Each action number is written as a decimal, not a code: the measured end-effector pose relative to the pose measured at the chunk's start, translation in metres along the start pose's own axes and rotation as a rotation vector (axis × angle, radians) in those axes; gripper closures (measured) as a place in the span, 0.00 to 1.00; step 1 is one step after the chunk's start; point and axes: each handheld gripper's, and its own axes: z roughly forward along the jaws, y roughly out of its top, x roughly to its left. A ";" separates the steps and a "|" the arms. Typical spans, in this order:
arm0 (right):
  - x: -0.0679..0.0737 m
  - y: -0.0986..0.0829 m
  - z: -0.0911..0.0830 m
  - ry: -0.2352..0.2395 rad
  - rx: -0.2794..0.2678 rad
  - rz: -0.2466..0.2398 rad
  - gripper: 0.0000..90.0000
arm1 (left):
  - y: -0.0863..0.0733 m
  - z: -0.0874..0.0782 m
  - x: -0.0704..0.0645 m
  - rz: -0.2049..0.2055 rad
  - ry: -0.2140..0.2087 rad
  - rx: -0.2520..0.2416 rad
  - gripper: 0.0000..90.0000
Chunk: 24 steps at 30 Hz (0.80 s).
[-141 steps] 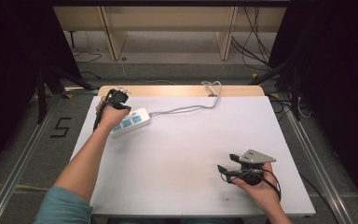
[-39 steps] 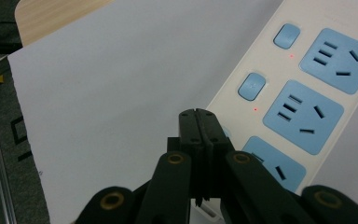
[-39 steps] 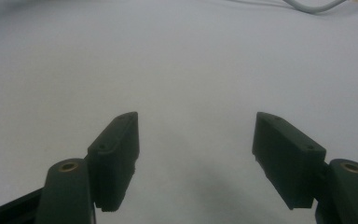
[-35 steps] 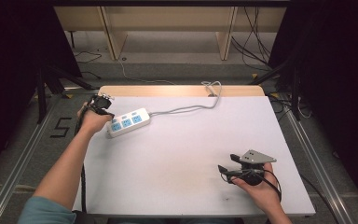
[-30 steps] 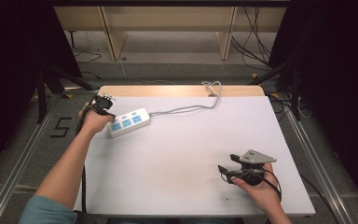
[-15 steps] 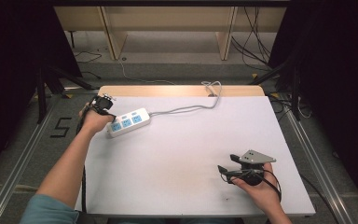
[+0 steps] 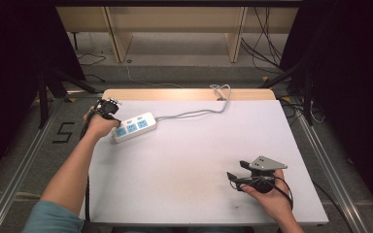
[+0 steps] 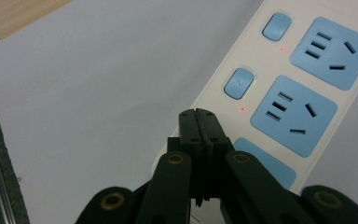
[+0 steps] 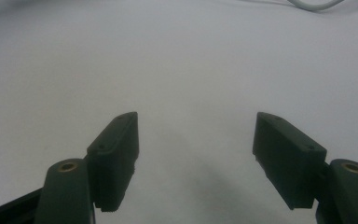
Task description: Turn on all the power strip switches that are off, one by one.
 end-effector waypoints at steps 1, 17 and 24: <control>0.000 0.000 0.000 0.000 0.001 0.000 0.36 | 0.000 0.000 0.000 -0.005 -0.003 -0.002 1.00; -0.001 0.000 0.000 0.001 -0.003 0.000 0.36 | 0.001 0.001 0.004 -0.011 -0.022 0.008 1.00; -0.001 0.000 0.000 0.002 -0.003 0.000 0.36 | 0.004 0.002 0.002 0.016 -0.014 0.031 1.00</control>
